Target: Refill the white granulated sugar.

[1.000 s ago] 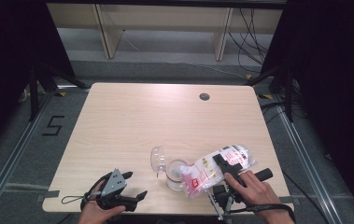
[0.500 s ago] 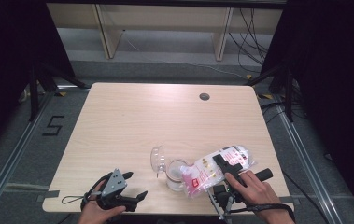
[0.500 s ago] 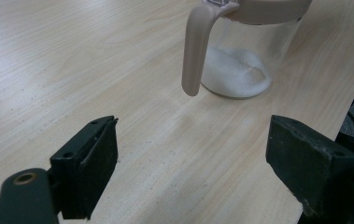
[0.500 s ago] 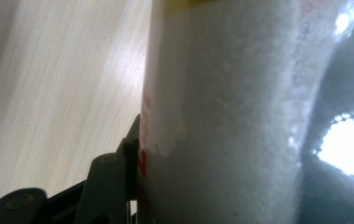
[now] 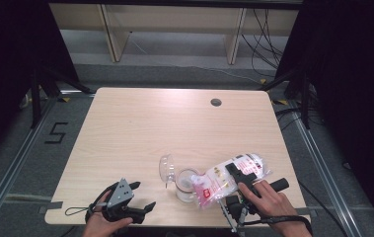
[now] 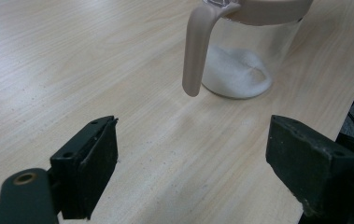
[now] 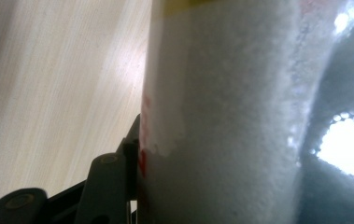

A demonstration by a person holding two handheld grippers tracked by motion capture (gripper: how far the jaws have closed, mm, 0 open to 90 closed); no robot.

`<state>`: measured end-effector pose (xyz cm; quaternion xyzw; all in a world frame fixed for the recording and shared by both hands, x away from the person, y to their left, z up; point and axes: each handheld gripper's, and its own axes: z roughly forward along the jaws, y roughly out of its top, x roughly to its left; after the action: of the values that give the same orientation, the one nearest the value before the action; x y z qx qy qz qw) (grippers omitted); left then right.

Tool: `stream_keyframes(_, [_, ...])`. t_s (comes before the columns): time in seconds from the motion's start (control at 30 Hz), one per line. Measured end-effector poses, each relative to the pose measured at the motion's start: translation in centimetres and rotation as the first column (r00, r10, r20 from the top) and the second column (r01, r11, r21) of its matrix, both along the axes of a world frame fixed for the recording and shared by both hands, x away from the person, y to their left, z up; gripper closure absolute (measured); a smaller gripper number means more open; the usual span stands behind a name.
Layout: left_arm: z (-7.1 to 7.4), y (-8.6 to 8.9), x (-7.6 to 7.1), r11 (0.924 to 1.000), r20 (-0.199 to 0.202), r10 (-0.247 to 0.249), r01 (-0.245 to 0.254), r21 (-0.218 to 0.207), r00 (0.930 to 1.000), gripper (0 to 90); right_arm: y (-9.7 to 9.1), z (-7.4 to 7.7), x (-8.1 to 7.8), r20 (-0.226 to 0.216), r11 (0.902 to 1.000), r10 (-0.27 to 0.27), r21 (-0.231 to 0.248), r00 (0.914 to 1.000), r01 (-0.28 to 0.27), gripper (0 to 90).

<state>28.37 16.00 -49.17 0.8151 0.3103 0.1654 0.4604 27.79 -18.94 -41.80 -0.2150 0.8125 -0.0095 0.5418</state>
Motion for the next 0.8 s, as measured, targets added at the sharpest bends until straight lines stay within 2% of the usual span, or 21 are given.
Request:
stream_keyframes(0.03, [-0.03, -0.12, -0.18, 0.9997, -0.022, 0.020, -0.020, -0.011, 0.9996, 16.6, -0.01, -0.10, 0.10, 0.019, 0.9998, 0.016, 0.007, 0.9997, -0.016, 53.2])
stream_keyframes(0.3, [-0.06, -0.14, -0.15, 0.9998, -0.020, 0.015, -0.015, -0.015, 0.9997, 16.6, 0.09, 0.08, 0.08, 0.003, 0.9997, 0.002, -0.023, 1.0000, -0.002, 53.2])
stream_keyframes(0.37, [-0.05, -0.14, -0.16, 0.9998, -0.020, 0.015, -0.015, -0.016, 0.9997, 16.6, 0.07, 0.11, 0.13, 0.007, 0.9999, 0.010, -0.014, 0.9999, -0.010, 53.2])
stream_keyframes(0.47, [-0.10, -0.24, -0.18, 0.9995, -0.021, 0.016, -0.017, -0.028, 0.9996, 16.6, 0.03, 0.15, -0.01, 0.000, 0.9999, -0.010, -0.005, 1.0000, 0.010, 53.2])
stream_keyframes(0.5, [-0.07, -0.15, -0.12, 0.9999, -0.014, 0.008, -0.008, -0.015, 0.9999, 16.6, 0.03, 0.14, -0.02, 0.000, 0.9999, -0.014, 0.001, 0.9999, 0.014, 53.3])
stream_keyframes(0.63, [-0.08, -0.23, -0.20, 0.9995, -0.021, 0.018, -0.018, -0.026, 0.9996, 16.6, 0.05, 0.04, 0.07, 0.007, 1.0000, 0.000, -0.007, 1.0000, 0.000, 53.2])
stream_keyframes(0.67, [-0.05, -0.14, -0.18, 0.9998, -0.020, 0.014, -0.014, -0.015, 0.9997, 16.6, 0.07, 0.09, 0.02, -0.001, 0.9997, -0.014, -0.018, 0.9999, 0.014, 53.3])
stream_keyframes(0.7, [-0.06, -0.15, -0.18, 0.9998, -0.020, 0.015, -0.015, -0.016, 0.9997, 16.6, -0.01, -0.01, 0.03, 0.003, 0.9999, -0.014, 0.001, 0.9999, 0.014, 53.2])
stream_keyframes(0.77, [-0.11, -0.22, -0.19, 0.9995, -0.020, 0.015, -0.016, -0.027, 0.9997, 16.6, -0.01, 0.00, -0.02, -0.003, 0.9997, -0.022, -0.003, 0.9997, 0.022, 53.3])
stream_keyframes(0.8, [-0.09, -0.17, -0.15, 0.9998, -0.021, 0.008, -0.009, -0.019, 0.9998, 16.6, 0.04, 0.01, 0.02, 0.002, 0.9999, -0.013, -0.011, 0.9999, 0.013, 53.3])
